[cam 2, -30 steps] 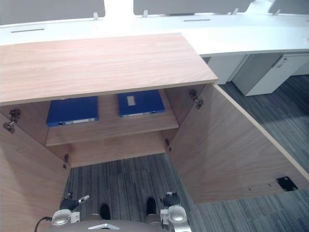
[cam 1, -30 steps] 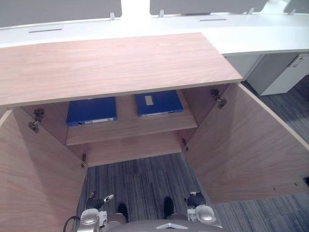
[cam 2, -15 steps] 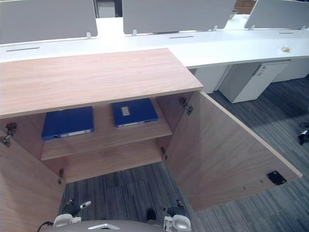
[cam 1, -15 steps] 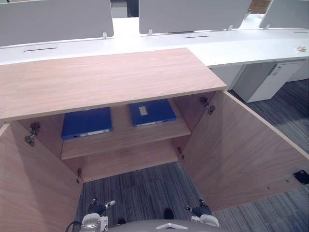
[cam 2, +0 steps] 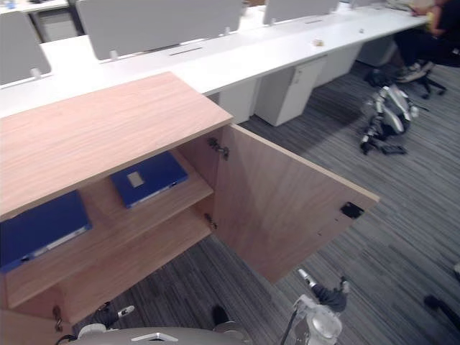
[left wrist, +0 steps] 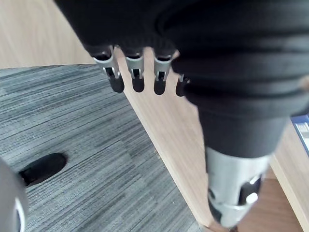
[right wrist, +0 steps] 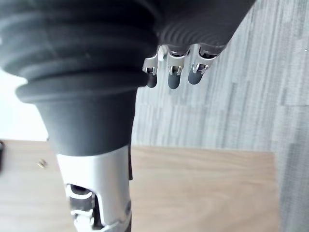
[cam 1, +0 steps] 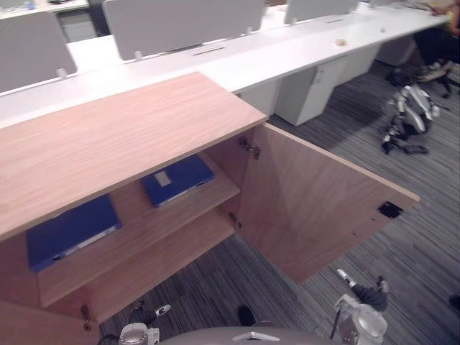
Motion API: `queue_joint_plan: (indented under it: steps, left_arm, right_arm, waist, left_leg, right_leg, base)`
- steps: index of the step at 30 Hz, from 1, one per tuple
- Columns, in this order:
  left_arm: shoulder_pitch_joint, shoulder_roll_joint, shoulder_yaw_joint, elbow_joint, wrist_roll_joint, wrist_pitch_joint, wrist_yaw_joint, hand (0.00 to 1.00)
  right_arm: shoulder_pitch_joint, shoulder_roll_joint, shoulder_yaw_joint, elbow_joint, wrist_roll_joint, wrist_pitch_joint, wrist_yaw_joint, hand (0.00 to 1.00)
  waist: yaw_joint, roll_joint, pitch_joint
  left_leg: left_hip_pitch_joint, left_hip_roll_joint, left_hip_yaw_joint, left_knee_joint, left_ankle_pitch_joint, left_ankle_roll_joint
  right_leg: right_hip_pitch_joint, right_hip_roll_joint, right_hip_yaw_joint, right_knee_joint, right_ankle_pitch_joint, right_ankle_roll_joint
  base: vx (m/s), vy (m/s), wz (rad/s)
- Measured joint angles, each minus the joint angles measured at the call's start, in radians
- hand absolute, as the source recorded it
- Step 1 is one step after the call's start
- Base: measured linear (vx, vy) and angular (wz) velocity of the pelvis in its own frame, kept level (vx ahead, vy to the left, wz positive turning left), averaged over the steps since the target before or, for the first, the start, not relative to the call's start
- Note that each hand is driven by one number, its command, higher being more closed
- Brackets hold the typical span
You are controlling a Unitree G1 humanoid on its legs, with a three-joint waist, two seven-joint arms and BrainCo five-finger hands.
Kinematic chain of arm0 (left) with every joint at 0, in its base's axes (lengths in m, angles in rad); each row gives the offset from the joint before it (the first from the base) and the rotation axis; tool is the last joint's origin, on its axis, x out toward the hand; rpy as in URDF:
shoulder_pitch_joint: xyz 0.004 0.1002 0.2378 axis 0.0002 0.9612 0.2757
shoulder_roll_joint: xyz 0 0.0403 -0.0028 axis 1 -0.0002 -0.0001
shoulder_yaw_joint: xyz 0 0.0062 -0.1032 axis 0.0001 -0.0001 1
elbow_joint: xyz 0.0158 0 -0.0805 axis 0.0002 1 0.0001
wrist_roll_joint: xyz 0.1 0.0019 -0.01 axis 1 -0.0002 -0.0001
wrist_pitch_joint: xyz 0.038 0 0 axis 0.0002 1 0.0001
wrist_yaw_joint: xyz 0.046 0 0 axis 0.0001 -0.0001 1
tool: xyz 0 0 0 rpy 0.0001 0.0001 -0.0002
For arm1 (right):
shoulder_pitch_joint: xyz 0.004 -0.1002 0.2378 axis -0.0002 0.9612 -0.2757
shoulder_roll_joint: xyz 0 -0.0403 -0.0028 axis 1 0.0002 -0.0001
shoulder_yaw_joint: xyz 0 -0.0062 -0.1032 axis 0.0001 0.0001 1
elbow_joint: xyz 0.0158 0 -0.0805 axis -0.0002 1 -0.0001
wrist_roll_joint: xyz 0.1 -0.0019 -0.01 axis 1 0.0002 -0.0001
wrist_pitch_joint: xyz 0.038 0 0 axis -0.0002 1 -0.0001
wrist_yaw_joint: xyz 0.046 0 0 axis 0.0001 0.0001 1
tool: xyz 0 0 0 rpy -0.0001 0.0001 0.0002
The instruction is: Walk over to the cabinet, pick up the folder, carry it to the office cabinet, place the folder inside the office cabinet, then close the office cabinet door
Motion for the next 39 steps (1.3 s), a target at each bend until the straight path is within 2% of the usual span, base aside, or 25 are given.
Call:
queue_joint_plan:
  steps: [6,8,10,15,18,24,39]
  left_arm:
    - [-0.008,-0.001,-0.035,-0.012,0.001,-0.013,-0.003,0.0]
    - [-0.017,0.0,-0.047,-0.012,0.002,-0.016,-0.009,0.0]
    - [-0.019,0.004,-0.071,-0.013,0.002,-0.025,-0.015,0.0]
    - [-0.016,0.019,-0.104,-0.013,0.005,-0.035,-0.03,0.0]
    - [-0.006,0.022,-0.11,-0.013,0.005,-0.042,-0.036,0.0]
    - [0.015,0.022,-0.119,-0.013,0.006,-0.053,-0.05,0.0]
    - [0.048,0.021,-0.148,-0.013,0.021,-0.055,-0.051,0.0]
  right_arm:
    - [-0.07,-0.063,-0.017,-0.095,0.009,-0.021,-0.002,0.0]
    - [-0.109,-0.115,-0.014,-0.092,0.009,-0.023,0.001,0.0]
    - [-0.164,-0.21,0.002,-0.085,0.011,-0.026,0.009,0.0]
    - [-0.24,-0.377,0.08,0.004,0.019,-0.031,0.056,0.0]
    - [-0.262,-0.439,0.118,0.031,0.028,-0.032,0.095,0.0]
    - [-0.281,-0.502,0.163,0.082,0.031,-0.031,0.133,0.0]
    - [-0.357,-0.529,0.25,0.149,0.031,-0.03,0.137,0.0]
  waist:
    - [-0.026,0.037,0.01]
    - [-0.032,0.05,0.018]
    - [-0.04,0.074,0.029]
    - [-0.042,0.09,0.045]
    - [-0.042,0.093,0.047]
    - [-0.05,0.106,0.055]
    - [-0.044,0.114,0.06]
  left_leg:
    - [-0.005,0.025,0.056,0.077,-0.062,-0.004]
    - [-0.01,0.026,0.067,0.089,-0.073,-0.004]
    - [-0.024,0.025,0.072,0.106,-0.085,-0.003]
    - [-0.041,0.025,0.07,0.12,-0.092,-0.001]
    - [-0.051,0.027,0.066,0.125,-0.092,-0.001]
    - [-0.064,0.026,0.039,0.13,-0.091,-0.001]
    - [-0.078,0.025,0.011,0.134,-0.087,0.006]
  right_leg:
    - [-0.005,0.019,0.041,-0.001,0.001,0.001]
    - [-0.011,0.022,0.052,-0.002,0.001,0.001]
    - [-0.024,0.022,0.062,-0.003,0.002,0.002]
    - [-0.035,0.022,0.063,-0.006,0.006,0.008]
    - [-0.039,0.019,0.06,-0.018,0.01,0.01]
    - [-0.035,0.01,0.033,-0.029,0.014,0.011]
    - [-0.036,-0.001,0.008,-0.037,0.014,0.011]
  base:
    - [0.05,-0.035,-0.35]
    - [-0.02,-0.034,-0.17]
    - [-0.03,-0.046,-0.13]
    - [-0.03,-0.051,-0.02]
    - [-0.05,-0.068,0.03]
    - [-0.04,-0.061,0.1]
    - [-0.06,-0.054,0.05]
